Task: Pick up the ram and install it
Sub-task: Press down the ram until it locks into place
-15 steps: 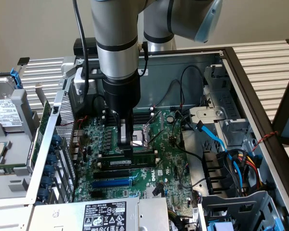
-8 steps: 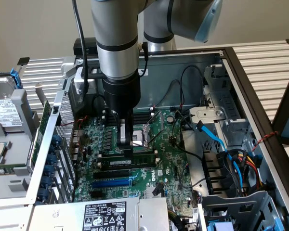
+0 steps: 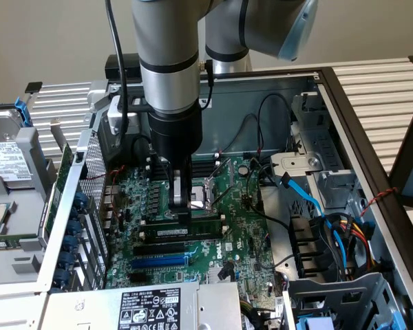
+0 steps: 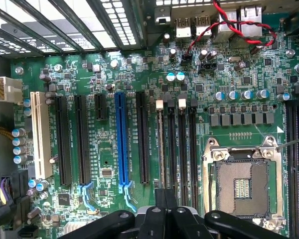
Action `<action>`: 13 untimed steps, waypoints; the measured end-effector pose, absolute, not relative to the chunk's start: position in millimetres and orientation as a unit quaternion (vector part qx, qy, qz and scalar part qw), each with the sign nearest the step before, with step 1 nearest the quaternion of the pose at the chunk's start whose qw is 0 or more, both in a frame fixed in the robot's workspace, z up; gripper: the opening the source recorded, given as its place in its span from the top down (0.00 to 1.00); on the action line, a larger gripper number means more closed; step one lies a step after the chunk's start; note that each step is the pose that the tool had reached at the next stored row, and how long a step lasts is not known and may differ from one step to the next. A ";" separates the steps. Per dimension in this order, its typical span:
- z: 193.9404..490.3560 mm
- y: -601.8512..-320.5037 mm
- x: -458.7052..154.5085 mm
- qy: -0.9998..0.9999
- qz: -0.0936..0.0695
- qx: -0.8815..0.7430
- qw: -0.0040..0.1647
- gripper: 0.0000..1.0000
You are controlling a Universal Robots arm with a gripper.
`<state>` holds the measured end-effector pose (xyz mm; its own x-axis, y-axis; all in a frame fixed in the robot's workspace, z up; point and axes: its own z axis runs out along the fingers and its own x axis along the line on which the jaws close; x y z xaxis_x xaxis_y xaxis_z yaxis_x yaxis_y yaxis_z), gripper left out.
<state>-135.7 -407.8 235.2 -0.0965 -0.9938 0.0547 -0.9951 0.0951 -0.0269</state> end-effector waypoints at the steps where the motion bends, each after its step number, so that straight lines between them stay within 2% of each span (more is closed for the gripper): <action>1: 235.1 -407.8 -135.7 -0.740 0.028 0.672 0.011 0.89; 13: 235.1 -407.8 -134.8 -0.740 0.028 0.672 0.011 0.89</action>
